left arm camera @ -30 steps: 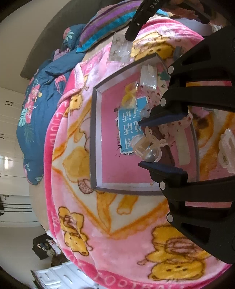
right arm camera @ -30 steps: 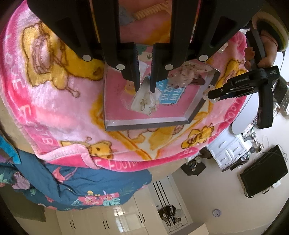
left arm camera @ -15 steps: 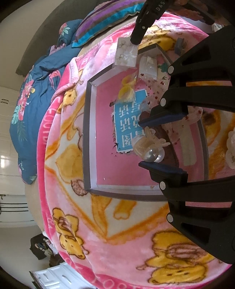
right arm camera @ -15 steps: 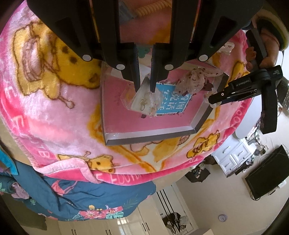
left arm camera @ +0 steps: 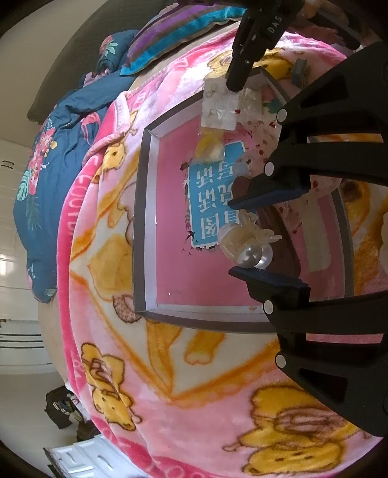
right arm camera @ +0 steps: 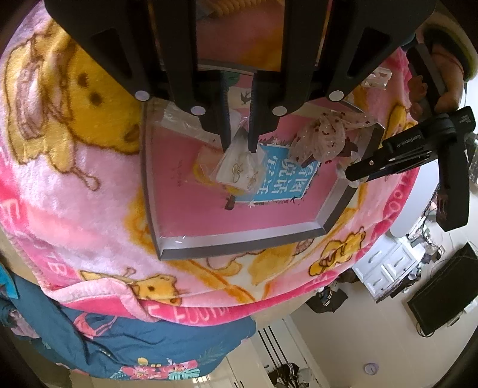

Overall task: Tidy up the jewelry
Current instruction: 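Carry the clear clip and earring card over the grey tray with both tools, then open both tools to drop the clear clip and earring card into the tray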

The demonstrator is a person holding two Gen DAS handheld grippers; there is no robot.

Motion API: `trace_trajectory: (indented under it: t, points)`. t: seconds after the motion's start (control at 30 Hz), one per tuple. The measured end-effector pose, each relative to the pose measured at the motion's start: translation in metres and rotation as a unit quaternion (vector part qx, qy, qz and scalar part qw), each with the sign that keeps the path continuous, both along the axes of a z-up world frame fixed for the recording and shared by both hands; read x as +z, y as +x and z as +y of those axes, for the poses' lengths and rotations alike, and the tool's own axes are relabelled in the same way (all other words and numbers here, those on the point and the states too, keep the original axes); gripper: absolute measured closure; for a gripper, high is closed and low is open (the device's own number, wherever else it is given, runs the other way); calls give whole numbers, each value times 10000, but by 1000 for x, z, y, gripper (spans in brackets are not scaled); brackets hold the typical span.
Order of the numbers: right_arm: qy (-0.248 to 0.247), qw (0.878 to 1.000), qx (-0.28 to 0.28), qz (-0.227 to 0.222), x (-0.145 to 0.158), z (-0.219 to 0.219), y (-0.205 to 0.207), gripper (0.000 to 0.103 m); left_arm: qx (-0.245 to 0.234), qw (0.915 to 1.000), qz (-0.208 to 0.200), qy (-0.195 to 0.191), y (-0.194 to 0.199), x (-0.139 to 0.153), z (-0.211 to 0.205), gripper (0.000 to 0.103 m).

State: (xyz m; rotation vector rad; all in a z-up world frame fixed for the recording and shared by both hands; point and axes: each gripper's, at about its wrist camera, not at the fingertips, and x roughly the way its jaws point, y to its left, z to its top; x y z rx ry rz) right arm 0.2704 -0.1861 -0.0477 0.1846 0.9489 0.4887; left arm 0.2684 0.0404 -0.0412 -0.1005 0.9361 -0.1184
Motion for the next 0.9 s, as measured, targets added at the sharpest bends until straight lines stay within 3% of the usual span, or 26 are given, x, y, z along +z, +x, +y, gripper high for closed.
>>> trace_trajectory:
  t: [0.07, 0.13, 0.17, 0.2, 0.4, 0.77, 0.9]
  points:
    - [-42, 10000, 14, -5, -1, 2, 0, 89, 5, 10000, 0, -2, 1, -1, 1, 72]
    - [-49, 10000, 26, -6, -1, 3, -1, 76, 15, 10000, 2, -21, 1, -1, 2, 72]
    - [-63, 10000, -26, -20, 0, 1, -2, 61, 12, 10000, 5, -24, 2, -1, 2, 72]
    - [-73, 9999, -65, -56, 1, 0, -3, 56, 22, 10000, 9, -12, 2, -1, 2, 72]
    - [-150, 9996, -138, -189, 7, -5, -9, 44, -2, 10000, -28, 8, 3, 0, 1, 72]
    - [-121, 9980, -325, -520, 33, -18, -26, 21, 12, 9999, -162, 7, -9, 15, -3, 48]
    - [-112, 9970, -362, -673, 46, -21, -35, 15, 45, 9996, -268, 31, -18, 28, -3, 35]
